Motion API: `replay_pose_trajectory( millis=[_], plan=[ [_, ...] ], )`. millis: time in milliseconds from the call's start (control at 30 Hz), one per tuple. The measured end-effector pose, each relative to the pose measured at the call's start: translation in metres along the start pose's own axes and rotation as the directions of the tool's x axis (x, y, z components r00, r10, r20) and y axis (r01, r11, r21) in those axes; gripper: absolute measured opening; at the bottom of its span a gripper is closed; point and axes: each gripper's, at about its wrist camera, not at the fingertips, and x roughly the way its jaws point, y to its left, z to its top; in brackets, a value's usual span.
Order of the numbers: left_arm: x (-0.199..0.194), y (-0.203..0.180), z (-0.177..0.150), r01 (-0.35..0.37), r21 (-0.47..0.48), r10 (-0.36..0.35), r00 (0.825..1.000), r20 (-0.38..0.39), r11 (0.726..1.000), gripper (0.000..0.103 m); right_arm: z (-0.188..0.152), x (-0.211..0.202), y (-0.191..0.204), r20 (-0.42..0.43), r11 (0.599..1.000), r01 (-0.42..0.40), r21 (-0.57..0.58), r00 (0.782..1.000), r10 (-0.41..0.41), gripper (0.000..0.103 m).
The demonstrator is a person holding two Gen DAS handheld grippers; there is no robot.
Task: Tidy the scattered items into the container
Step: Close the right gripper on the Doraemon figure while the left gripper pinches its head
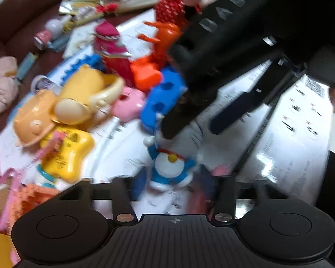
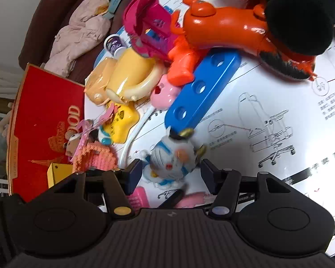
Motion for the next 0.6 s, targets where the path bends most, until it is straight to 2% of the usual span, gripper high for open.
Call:
replay_pose_trajectory(
  millis=[167, 200, 333, 467, 600],
  plan=[
    [0.000, -0.004, -0.001, 0.038, -0.060, -0.039, 0.999, -0.013, 0.997, 0.047, 0.001, 0.002, -0.001, 0.015, 1.000, 0.021, 0.008, 1.000, -0.021, 0.064],
    [0.000, -0.004, 0.000, 0.046, -0.068, -0.047, 0.999, -0.016, 0.997, 0.055, 0.002, 0.003, -0.001, 0.021, 1.000, 0.024, 0.008, 0.999, -0.024, 0.064],
    [0.001, -0.005, 0.003, 0.038, -0.088, -0.040, 0.999, -0.022, 0.995, 0.061, 0.004, 0.006, -0.003, 0.027, 0.999, 0.040, 0.017, 0.999, -0.041, 0.060],
    [0.000, -0.005, 0.009, 0.009, -0.095, -0.010, 1.000, -0.008, 0.995, 0.074, 0.003, 0.010, -0.005, 0.022, 0.998, 0.065, 0.009, 0.998, -0.065, 0.058],
    [0.004, -0.003, 0.014, 0.015, -0.116, -0.016, 1.000, -0.009, 0.993, 0.075, 0.004, 0.009, -0.007, 0.017, 0.998, 0.058, 0.013, 0.998, -0.058, 0.059]
  ],
)
